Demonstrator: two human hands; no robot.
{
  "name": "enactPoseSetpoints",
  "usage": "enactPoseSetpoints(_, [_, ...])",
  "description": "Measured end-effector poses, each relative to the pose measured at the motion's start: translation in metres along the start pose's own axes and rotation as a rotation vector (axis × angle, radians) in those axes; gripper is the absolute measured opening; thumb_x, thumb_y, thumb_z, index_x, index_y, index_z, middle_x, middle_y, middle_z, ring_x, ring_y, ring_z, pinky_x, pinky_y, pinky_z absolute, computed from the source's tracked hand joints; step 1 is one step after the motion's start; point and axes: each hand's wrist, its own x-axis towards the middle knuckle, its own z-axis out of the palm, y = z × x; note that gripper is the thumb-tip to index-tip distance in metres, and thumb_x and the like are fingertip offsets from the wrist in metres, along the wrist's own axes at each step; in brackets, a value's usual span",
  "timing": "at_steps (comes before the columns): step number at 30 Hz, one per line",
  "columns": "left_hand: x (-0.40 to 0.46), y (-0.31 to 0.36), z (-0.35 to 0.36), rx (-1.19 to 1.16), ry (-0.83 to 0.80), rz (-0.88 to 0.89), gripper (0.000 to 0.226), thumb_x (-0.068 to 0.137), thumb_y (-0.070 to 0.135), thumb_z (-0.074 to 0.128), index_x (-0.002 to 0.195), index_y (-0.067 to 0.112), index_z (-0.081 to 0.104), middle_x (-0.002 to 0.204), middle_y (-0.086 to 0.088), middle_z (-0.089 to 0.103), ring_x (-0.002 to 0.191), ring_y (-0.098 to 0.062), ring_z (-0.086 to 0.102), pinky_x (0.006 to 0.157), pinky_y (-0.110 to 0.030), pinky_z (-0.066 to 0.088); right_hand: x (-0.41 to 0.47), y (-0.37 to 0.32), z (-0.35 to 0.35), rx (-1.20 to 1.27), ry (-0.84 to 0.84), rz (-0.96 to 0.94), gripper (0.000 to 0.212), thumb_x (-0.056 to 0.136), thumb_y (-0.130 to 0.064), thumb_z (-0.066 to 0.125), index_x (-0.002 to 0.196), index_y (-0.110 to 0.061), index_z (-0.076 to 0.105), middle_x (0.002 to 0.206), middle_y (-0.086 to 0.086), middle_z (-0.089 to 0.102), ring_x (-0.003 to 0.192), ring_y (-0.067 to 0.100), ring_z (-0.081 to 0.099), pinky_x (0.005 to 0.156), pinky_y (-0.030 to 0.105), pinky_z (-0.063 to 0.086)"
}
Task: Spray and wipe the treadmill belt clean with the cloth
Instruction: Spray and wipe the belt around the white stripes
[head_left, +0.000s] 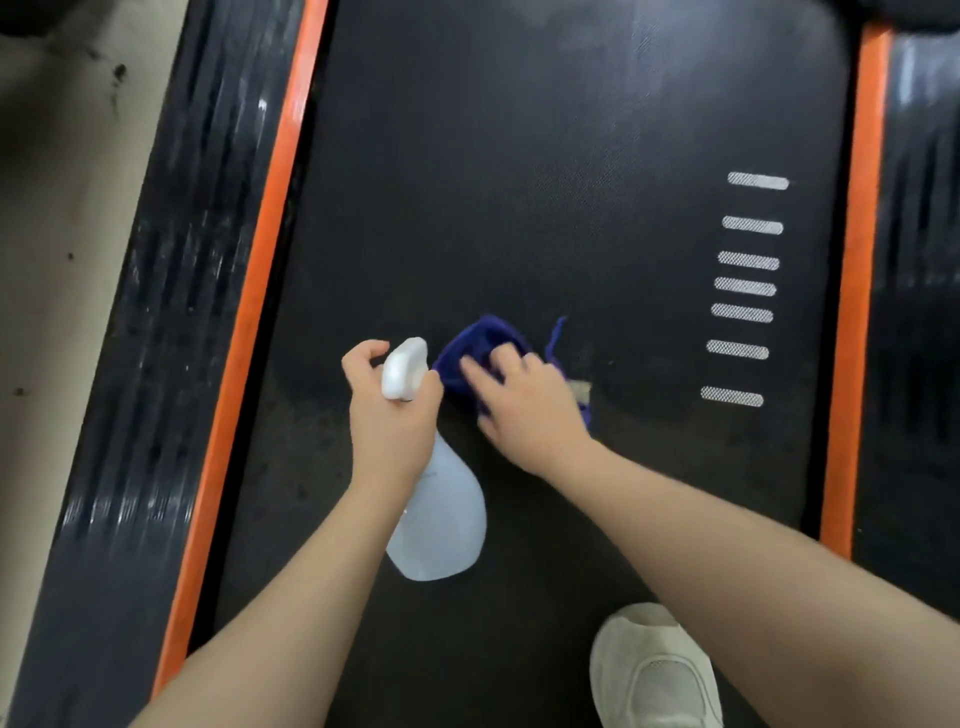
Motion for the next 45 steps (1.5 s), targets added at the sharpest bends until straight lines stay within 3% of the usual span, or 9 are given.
enactPoseSetpoints(4, [0.003, -0.007, -0.008, -0.029, 0.089, -0.028, 0.043, 0.087, 0.012, 0.063, 0.122, 0.016, 0.037, 0.093, 0.012, 0.048, 0.076, -0.004, 0.053, 0.055, -0.005, 0.040, 0.011, 0.015, -0.001, -0.076, -0.138, -0.304, 0.058, 0.073, -0.035, 0.073, 0.127, -0.022, 0.057, 0.109, 0.013, 0.058, 0.081, 0.031, 0.057, 0.063, 0.035, 0.043])
enactPoseSetpoints(9, [0.001, 0.000, 0.001, 0.046, -0.049, 0.028, 0.032, 0.086, 0.012, 0.064, 0.110, 0.020, 0.043, 0.091, 0.013, 0.051, 0.077, -0.002, 0.053, 0.056, -0.005, 0.040, 0.018, 0.043, -0.008, -0.042, 0.050, 0.097, 0.053, 0.068, -0.023, 0.075, 0.120, -0.019, 0.061, 0.105, 0.019, 0.057, 0.075, 0.036, 0.055, 0.058, 0.037, 0.044])
enactPoseSetpoints(14, [-0.001, 0.006, 0.013, 0.152, -0.199, 0.079, 0.025, 0.085, 0.014, 0.064, 0.102, 0.021, 0.047, 0.088, 0.013, 0.057, 0.071, 0.007, 0.054, 0.057, -0.009, 0.039, -0.043, 0.050, 0.000, -0.048, -0.060, -0.503, 0.062, 0.058, -0.028, 0.080, 0.117, -0.015, 0.065, 0.099, 0.015, 0.061, 0.067, 0.031, 0.055, 0.054, 0.034, 0.044])
enactPoseSetpoints(20, [-0.006, 0.006, 0.014, 0.161, -0.202, 0.093, 0.027, 0.087, 0.015, 0.063, 0.108, 0.018, 0.047, 0.097, 0.012, 0.055, 0.086, -0.003, 0.056, 0.065, -0.014, 0.043, -0.038, 0.099, -0.011, -0.107, 0.181, 0.196, 0.059, 0.058, -0.017, 0.081, 0.115, -0.016, 0.065, 0.099, 0.018, 0.058, 0.070, 0.034, 0.052, 0.059, 0.037, 0.043])
enactPoseSetpoints(26, [-0.005, 0.007, 0.022, 0.212, -0.225, 0.097, 0.026, 0.086, 0.017, 0.064, 0.105, 0.021, 0.047, 0.095, 0.013, 0.057, 0.083, 0.001, 0.055, 0.059, -0.006, 0.039, -0.084, 0.075, -0.002, -0.056, 0.092, -0.139, 0.049, 0.065, -0.018, 0.073, 0.113, -0.021, 0.068, 0.098, 0.012, 0.060, 0.070, 0.031, 0.053, 0.057, 0.034, 0.041])
enactPoseSetpoints(32, [-0.008, 0.009, 0.024, 0.234, -0.241, 0.123, 0.026, 0.085, 0.016, 0.064, 0.104, 0.021, 0.047, 0.098, 0.010, 0.058, 0.087, -0.003, 0.056, 0.065, -0.014, 0.042, -0.038, 0.080, -0.001, -0.151, 0.225, 0.227, 0.054, 0.063, -0.012, 0.076, 0.116, -0.018, 0.066, 0.102, 0.016, 0.061, 0.072, 0.033, 0.054, 0.057, 0.033, 0.038])
enactPoseSetpoints(37, [-0.013, 0.013, 0.027, 0.238, -0.277, 0.115, 0.027, 0.085, 0.016, 0.064, 0.106, 0.020, 0.048, 0.097, 0.010, 0.060, 0.084, -0.003, 0.058, 0.066, -0.021, 0.044, -0.070, 0.072, 0.005, -0.114, 0.088, -0.244, 0.058, 0.063, -0.012, 0.076, 0.119, -0.023, 0.064, 0.102, 0.011, 0.061, 0.068, 0.028, 0.052, 0.058, 0.033, 0.042])
enactPoseSetpoints(42, [-0.017, 0.010, 0.027, 0.233, -0.277, 0.144, 0.030, 0.085, 0.015, 0.065, 0.108, 0.022, 0.046, 0.097, 0.009, 0.059, 0.085, -0.008, 0.059, 0.068, -0.025, 0.047, -0.023, 0.096, -0.006, -0.131, 0.250, 0.296, 0.054, 0.067, -0.008, 0.073, 0.119, -0.022, 0.064, 0.100, 0.015, 0.059, 0.070, 0.034, 0.052, 0.058, 0.037, 0.041])
enactPoseSetpoints(45, [-0.017, 0.011, 0.025, 0.219, -0.270, 0.134, 0.030, 0.084, 0.013, 0.064, 0.106, 0.022, 0.047, 0.095, 0.011, 0.059, 0.084, -0.007, 0.059, 0.067, -0.023, 0.046, -0.042, 0.077, 0.001, -0.119, 0.220, 0.251, 0.051, 0.067, -0.015, 0.076, 0.116, -0.022, 0.064, 0.099, 0.015, 0.059, 0.070, 0.033, 0.053, 0.057, 0.036, 0.042])
